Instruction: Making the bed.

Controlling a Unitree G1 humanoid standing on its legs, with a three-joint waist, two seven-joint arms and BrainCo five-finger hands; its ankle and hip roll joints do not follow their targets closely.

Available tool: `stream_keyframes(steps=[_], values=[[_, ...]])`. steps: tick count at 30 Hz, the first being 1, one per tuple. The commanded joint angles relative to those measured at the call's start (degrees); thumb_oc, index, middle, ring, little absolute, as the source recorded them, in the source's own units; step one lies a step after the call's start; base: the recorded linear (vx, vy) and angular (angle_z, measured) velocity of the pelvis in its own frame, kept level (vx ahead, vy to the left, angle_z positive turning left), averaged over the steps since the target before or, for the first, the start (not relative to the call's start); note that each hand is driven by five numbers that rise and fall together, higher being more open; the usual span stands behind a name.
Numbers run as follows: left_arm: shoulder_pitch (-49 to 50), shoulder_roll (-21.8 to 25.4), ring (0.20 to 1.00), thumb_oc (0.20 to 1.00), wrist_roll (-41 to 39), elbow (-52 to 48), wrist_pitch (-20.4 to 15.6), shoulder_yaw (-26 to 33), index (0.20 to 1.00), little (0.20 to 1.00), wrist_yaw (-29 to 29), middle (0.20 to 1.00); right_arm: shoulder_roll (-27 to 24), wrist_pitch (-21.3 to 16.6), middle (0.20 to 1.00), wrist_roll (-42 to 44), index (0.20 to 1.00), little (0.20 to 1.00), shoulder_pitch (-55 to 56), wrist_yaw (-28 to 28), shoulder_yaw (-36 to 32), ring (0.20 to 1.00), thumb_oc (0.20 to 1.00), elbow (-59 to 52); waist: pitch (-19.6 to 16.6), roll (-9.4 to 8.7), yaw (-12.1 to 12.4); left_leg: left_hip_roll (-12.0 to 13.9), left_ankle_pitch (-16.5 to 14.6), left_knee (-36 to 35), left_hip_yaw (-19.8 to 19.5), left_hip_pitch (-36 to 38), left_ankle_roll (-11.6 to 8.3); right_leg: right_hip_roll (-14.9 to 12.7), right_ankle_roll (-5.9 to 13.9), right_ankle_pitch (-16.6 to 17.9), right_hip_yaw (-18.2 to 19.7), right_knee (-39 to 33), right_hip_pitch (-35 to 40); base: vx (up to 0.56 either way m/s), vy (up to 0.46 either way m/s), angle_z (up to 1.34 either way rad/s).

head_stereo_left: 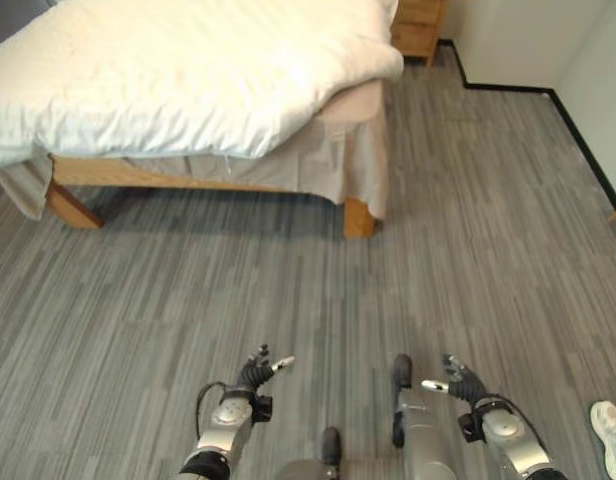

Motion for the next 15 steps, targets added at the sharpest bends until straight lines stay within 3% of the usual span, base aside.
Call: stream_keyframes(steps=[1,3,5,6,7,8,9,10,11,12,13,14,15], values=[[-2.2,1.6,1.000,1.000,4.8,-9.4,-1.5,-4.7,1.000,1.000,-0.1,1.000,-1.2,-1.8,1.000,0.2,1.000,1.000,0.5,-0.6,-0.9,1.000,1.000,-1.0,-3.5,1.89,-3.8,14.0,6.5,9.9,-7.8,11.5,-10.36,4.6,-0.16,6.9,-1.5,0.7,-1.6,0.63,-0.317,0.93],[-1.3,1.7,1.000,1.000,3.9,-11.0,-0.7,-5.3,1.000,1.000,-0.8,1.000,-1.8,-1.4,1.000,1.5,1.000,1.000,0.9,-0.8,-1.0,1.000,1.000,-0.1,-3.6,0.60,-3.6,16.3,16.7,30.3,-5.7,2.0,-9.96,5.5,-3.96,3.7,-2.6,1.6,3.6,0.63,-0.433,1.44],[-0.9,2.4,1.000,1.000,1.1,-14.0,-0.9,-5.2,1.000,1.000,-2.3,1.000,-2.2,-2.1,1.000,4.8,1.000,1.000,1.5,-0.8,-1.4,1.000,1.000,-2.1,-1.6,-1.28,-1.5,18.0,17.4,44.3,-2.1,-7.4,-7.20,7.0,-7.72,0.4,-2.9,0.8,9.6,0.57,-0.546,0.45],[-1.2,2.5,1.000,1.000,0.8,-14.4,-1.0,-5.7,1.000,1.000,-2.2,1.000,-2.8,-2.2,1.000,5.6,1.000,1.000,1.4,-0.9,-1.5,1.000,1.000,-2.5,-0.4,-2.23,-0.2,16.3,15.2,48.5,-1.2,-12.0,-6.27,7.2,-8.70,-0.9,-2.4,-0.3,12.0,0.58,-0.469,-0.49],[-2.5,2.1,1.000,1.000,1.1,-14.0,-0.9,-6.8,1.000,1.000,-2.5,1.000,-4.1,-1.7,1.000,4.3,1.000,1.000,-0.9,-2.1,-1.3,1.000,1.000,-0.5,0.8,-2.89,2.0,13.9,13.0,52.4,-2.0,-21.7,-6.47,6.6,-8.75,-1.8,-1.0,-2.2,15.9,0.63,-0.311,-0.38],[-2.9,1.8,1.000,1.000,0.5,-14.0,-1.2,-7.1,1.000,1.000,-2.8,1.000,-5.0,-1.4,1.000,3.4,1.000,1.000,-2.5,-2.8,-1.4,1.000,1.000,-0.5,0.6,-2.46,3.2,12.2,11.9,46.9,-1.0,-25.3,-6.76,6.7,-8.76,-2.8,-1.1,-3.0,18.4,0.48,-0.173,0.02],[-2.9,1.7,1.000,1.000,0.5,-13.9,-1.2,-7.2,1.000,1.000,-2.8,1.000,-5.1,-1.4,1.000,3.4,1.000,1.000,-2.5,-2.8,-1.5,1.000,1.000,-0.5,0.7,-2.47,3.3,12.1,11.8,46.8,-1.0,-25.0,-6.73,6.7,-8.74,-2.8,-1.1,-3.0,18.6,0.42,-0.038,0.33],[-3.0,1.3,1.000,1.000,-0.2,-13.5,-1.6,-7.5,1.000,1.000,-3.1,1.000,-5.5,-1.7,1.000,3.1,1.000,1.000,-3.4,-3.4,-1.9,1.000,1.000,-0.6,0.4,-2.22,4.1,11.3,11.8,42.4,-0.4,-26.3,-7.30,6.5,-8.52,-3.5,-0.8,-3.6,20.5,0.41,0.002,0.31],[-2.8,1.3,1.000,1.000,-0.4,-13.4,-1.8,-7.6,1.000,1.000,-3.5,1.000,-5.9,-2.1,1.000,3.8,1.000,1.000,-4.3,-3.8,-2.8,1.000,1.000,-1.3,-0.2,-1.94,4.9,10.2,12.5,35.1,1.3,-26.7,-7.35,6.6,-8.13,-4.6,-0.7,-4.2,22.1,0.88,0.046,-0.01],[-2.0,1.4,1.000,1.000,0.7,-13.0,-2.0,-7.8,1.000,1.000,-3.7,1.000,-5.5,-3.4,1.000,6.0,1.000,1.000,-5.7,-4.5,-3.8,1.000,1.000,-0.8,-1.3,-0.69,7.4,6.6,14.5,16.9,3.5,-25.8,-6.80,8.4,-7.49,-6.4,0.0,-5.4,25.8,0.69,0.049,-0.17],[-2.0,1.4,1.000,1.000,0.7,-13.0,-2.0,-7.8,1.000,1.000,-3.7,1.000,-5.5,-3.4,1.000,6.0,1.000,1.000,-5.7,-4.5,-3.8,1.000,1.000,-0.8,-1.2,-0.72,7.4,6.6,14.6,16.8,3.6,-25.6,-6.80,8.4,-7.48,-6.4,0.0,-5.4,25.8,1.03,0.080,-0.31],[-1.1,1.3,1.000,1.000,2.7,-12.6,-1.7,-7.9,1.000,1.000,-4.1,1.000,-5.5,-3.9,1.000,6.0,1.000,1.000,-6.8,-4.3,-3.8,1.000,1.000,-0.5,-3.0,0.37,9.9,3.4,17.7,2.2,3.7,-24.6,-7.17,10.8,-6.98,-8.8,1.5,-6.8,31.1,0.56,0.034,-0.27],[-1.1,1.3,1.000,1.000,2.7,-12.6,-1.7,-7.9,1.000,1.000,-4.1,1.000,-5.5,-3.9,1.000,6.0,1.000,1.000,-6.8,-4.3,-3.8,1.000,1.000,-0.5,-2.8,0.34,9.9,3.4,17.8,2.1,3.7,-24.4,-7.17,10.8,-6.98,-8.8,1.5,-6.8,31.3,0.98,0.036,-0.34]])
